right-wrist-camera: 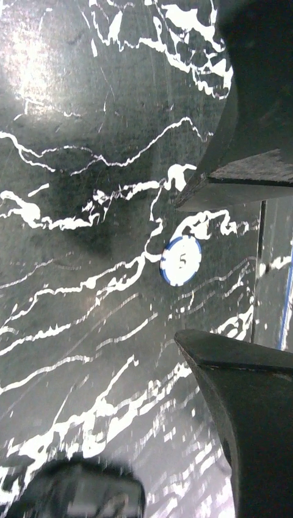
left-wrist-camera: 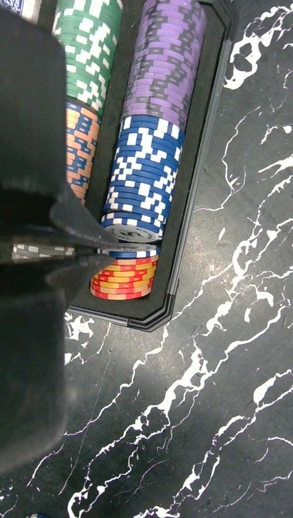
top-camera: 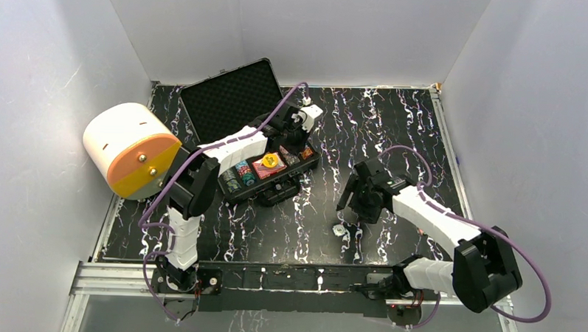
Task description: Pack up texas hold em set
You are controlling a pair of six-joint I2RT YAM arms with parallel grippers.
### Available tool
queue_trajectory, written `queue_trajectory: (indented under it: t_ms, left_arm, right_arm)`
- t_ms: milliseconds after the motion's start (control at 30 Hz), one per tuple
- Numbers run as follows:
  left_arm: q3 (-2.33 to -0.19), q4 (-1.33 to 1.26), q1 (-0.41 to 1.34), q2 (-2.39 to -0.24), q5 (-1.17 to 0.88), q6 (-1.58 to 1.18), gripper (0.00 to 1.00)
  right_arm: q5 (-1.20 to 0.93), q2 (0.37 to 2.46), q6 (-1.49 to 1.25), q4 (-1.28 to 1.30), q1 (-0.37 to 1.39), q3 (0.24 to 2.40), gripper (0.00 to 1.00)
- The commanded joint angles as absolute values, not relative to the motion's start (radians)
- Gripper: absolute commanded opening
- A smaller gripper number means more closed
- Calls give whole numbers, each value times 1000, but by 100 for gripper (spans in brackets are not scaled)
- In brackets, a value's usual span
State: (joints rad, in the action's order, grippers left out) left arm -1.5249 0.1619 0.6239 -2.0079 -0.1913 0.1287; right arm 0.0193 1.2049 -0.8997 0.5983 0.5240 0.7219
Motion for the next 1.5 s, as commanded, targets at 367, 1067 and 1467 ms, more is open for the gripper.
queue_trajectory:
  t_ms: [367, 1067, 1467]
  left_arm:
    - [-1491, 151, 626, -1680, -196, -13, 54]
    - [-1036, 139, 626, -1302, -227, -323, 98]
    - [-694, -207, 799, -1268, -244, -563, 96]
  right_arm:
    - [257, 1452, -925, 717, 780, 841, 76]
    - [192, 1487, -953, 662, 815, 836, 42]
    - [139, 1286, -1093, 499, 755, 835, 44]
